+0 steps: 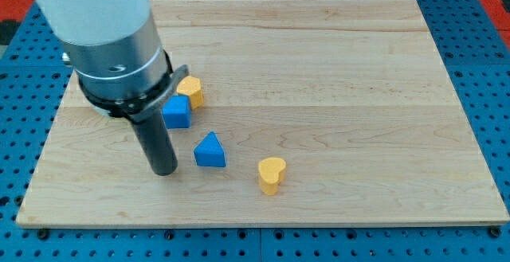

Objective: Push the blue triangle to the top of the yellow heart

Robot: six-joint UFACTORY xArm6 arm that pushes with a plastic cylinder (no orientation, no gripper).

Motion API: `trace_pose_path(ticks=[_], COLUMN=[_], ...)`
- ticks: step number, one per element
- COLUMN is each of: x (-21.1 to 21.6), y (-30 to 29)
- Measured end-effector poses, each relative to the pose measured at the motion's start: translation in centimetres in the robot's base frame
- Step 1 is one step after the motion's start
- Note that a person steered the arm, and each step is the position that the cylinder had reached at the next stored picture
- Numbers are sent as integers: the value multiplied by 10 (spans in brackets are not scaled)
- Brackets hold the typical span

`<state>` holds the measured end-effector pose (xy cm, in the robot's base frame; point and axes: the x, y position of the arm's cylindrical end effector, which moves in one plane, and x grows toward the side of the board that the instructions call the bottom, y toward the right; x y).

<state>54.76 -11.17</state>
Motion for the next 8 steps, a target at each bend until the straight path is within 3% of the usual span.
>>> trace_pose_path(ticks=[2, 5, 8], x=[-23, -50, -50], y=[56, 92, 91])
